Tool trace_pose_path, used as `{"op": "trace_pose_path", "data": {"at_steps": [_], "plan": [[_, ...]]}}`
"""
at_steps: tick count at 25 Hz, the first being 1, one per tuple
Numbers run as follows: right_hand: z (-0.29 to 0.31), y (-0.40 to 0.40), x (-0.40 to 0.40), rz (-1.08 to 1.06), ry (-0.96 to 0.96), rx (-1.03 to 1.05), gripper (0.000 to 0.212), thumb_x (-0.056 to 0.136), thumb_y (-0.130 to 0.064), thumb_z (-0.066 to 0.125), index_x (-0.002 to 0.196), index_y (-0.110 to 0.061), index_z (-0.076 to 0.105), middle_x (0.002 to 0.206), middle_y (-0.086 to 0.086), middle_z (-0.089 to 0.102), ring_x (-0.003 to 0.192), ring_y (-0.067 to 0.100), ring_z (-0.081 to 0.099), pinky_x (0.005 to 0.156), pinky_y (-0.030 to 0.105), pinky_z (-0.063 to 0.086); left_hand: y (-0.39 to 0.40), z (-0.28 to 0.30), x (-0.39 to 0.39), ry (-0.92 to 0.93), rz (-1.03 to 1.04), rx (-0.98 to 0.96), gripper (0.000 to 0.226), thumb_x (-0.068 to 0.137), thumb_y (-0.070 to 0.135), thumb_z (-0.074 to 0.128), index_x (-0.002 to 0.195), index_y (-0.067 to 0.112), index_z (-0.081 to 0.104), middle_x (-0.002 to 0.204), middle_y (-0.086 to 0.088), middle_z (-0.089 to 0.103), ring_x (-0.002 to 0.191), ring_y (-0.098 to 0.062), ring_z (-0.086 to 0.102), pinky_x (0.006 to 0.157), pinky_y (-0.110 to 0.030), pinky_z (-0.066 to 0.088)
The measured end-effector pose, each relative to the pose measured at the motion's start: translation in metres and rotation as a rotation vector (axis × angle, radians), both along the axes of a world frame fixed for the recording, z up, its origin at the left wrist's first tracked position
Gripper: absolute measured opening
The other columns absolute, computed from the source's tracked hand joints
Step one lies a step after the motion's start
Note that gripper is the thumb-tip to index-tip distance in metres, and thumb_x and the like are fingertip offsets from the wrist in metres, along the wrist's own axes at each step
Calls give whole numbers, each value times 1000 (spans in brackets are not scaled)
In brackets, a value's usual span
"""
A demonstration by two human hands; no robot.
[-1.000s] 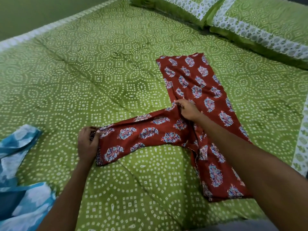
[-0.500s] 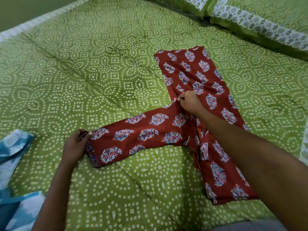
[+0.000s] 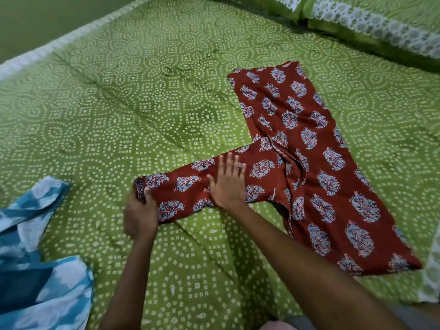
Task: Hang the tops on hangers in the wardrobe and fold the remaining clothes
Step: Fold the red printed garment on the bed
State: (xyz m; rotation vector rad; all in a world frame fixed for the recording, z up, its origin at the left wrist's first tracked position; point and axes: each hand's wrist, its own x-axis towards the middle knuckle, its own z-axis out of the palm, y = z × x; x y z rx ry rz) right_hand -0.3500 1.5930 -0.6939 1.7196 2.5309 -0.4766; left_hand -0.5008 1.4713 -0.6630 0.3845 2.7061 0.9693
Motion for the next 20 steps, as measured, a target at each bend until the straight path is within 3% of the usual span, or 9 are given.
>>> {"op": "trace_pose_path", "data": {"at_steps": [4, 5, 8, 9, 11, 14, 16, 18, 20], "plan": [[10, -14, -2, 494, 69, -31, 63, 100, -48, 16, 150, -15, -4, 157, 4, -8, 145, 20, -10, 115, 40, -12, 0, -2, -5, 70, -57, 32, 38, 99, 28, 39, 117, -4, 48, 113, -33, 55, 104, -46, 53, 81, -46, 41], [8, -6, 11, 450, 63, -15, 64, 99, -50, 16, 150, -15, -4, 158, 3, -7, 145, 19, -9, 114, 39, -13, -7, -5, -9, 80, -64, 29, 36, 99, 26, 39, 115, -6, 48, 112, -35, 55, 102, -47, 53, 81, -46, 40], [0, 14, 45, -34, -16, -2, 76, 95, -60, 16, 149, -11, -5, 157, 10, -8, 145, 25, -10, 112, 44, -13, -28, -11, -10, 140, -102, 25, 33, 100, 18, 37, 103, -12, 52, 103, -39, 55, 95, -48, 53, 75, -45, 38], [0, 11, 43, -104, -44, -21, 79, 94, -61, 16, 149, -8, -5, 156, 14, -9, 144, 28, -11, 113, 46, -13, -33, -12, -10, 148, -122, 23, 34, 100, 17, 37, 101, -13, 53, 101, -39, 55, 93, -48, 53, 74, -45, 37], [2, -12, 16, -16, -30, 1, 80, 93, -62, 12, 149, -9, -7, 154, 17, -12, 143, 33, -13, 112, 48, -13, -34, -12, -14, 150, -152, -5, 34, 99, 17, 41, 100, -14, 54, 101, -39, 57, 94, -47, 54, 76, -44, 37], [8, -56, -22, 416, 112, -35, 68, 97, -55, 17, 150, -16, -1, 157, 9, -7, 144, 26, -13, 115, 48, -13, -27, -1, -19, 234, -169, -156, 36, 92, 22, 52, 112, -8, 47, 111, -36, 54, 102, -47, 53, 84, -48, 41], [17, -67, -21, 599, 255, -207, 56, 100, -42, 32, 149, -19, 18, 158, 1, 9, 145, 17, -1, 116, 40, -8, -23, -2, -17, 379, -247, -230, 41, 88, 17, 50, 119, -9, 41, 120, -33, 47, 111, -47, 46, 91, -52, 37], [28, -63, 3, 424, 616, -482, 41, 98, -21, 46, 138, -13, 45, 149, 3, 36, 138, 15, 26, 116, 34, 11, -16, -7, -7, 490, -355, -176, 45, 82, 14, 43, 120, -11, 42, 127, -34, 43, 116, -48, 41, 98, -54, 32], [35, -49, 44, 94, 868, -305, 29, 93, -5, 49, 120, -5, 61, 129, 8, 58, 121, 19, 50, 108, 39, 35, -4, -11, 10, 509, -486, -97, 46, 81, 10, 45, 121, -12, 45, 133, -33, 40, 122, -48, 39, 104, -55, 28]]}}
